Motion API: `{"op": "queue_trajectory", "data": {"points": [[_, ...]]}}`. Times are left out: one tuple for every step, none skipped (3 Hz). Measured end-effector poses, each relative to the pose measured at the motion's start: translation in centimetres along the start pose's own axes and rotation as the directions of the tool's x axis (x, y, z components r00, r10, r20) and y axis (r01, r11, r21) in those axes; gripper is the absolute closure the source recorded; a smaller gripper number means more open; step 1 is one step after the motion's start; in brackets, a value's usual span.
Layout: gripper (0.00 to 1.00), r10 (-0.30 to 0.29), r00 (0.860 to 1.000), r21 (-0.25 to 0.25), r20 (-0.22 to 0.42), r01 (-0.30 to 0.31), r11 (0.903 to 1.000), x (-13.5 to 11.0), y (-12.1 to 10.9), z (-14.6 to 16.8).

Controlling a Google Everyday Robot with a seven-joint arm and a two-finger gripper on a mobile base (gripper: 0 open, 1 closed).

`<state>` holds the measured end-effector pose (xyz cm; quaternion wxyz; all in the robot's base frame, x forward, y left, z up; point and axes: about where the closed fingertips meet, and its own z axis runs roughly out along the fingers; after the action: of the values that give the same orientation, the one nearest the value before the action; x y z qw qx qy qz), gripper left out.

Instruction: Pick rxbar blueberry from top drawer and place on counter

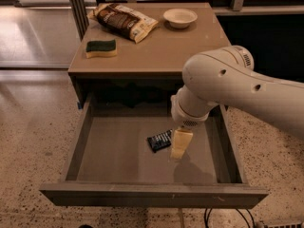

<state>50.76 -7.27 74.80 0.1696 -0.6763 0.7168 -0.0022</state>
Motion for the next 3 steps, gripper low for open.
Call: {"op": "queue_trajectory", "data": {"points": [[0.0,0.015,1.0,-0.025,0.025,-0.014,0.9996,-0.2,-0.2,2.4],[0.0,0.034,0.998,-0.079,0.051,-0.03,0.9964,-0.5,0.2,5.8],[0.0,0.034,0.998,-0.081,0.05,-0.03,0.9963,-0.5,0.2,5.9]]}}
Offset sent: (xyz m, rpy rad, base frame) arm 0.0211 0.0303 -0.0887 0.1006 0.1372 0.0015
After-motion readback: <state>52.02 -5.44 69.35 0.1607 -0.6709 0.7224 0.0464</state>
